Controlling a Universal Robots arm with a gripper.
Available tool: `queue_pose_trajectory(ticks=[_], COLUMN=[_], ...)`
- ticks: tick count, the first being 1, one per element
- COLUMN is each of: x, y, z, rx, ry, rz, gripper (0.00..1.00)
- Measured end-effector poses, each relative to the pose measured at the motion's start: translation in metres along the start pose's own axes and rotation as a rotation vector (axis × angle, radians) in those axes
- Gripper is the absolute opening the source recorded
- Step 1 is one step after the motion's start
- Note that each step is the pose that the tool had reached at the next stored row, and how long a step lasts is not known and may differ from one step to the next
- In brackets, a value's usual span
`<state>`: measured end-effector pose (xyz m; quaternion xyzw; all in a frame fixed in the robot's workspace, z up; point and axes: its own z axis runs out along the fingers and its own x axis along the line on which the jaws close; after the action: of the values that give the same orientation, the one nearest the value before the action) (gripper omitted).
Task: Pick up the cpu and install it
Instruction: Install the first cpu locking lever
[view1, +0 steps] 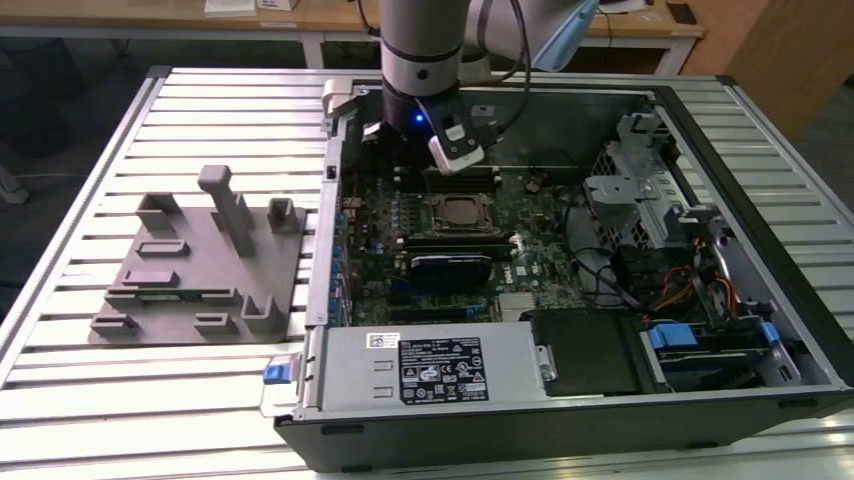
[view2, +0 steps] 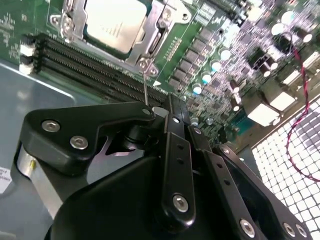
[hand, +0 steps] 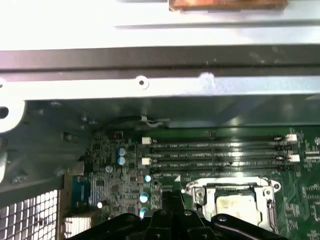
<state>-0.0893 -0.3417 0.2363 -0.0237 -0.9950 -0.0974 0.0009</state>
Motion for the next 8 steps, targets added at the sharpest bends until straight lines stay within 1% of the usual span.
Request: queue_pose_trajectory(ticks=[1,4,6,8], x=[0.0004,0.0012,0.0013,0.0013], y=[0.0,0.0001,0.0002,0.0003], z=[-0.0001,-0.0007,-0.0012,-0.0019], rx=[-0.009,-0.0319,-0.044,-0.0528], ry=[0.0004,0.0017,0.0021,0.0027], rz=[0.0,0.0,0.0,0.0], gripper=[0.11,0.11,0.11,0.11])
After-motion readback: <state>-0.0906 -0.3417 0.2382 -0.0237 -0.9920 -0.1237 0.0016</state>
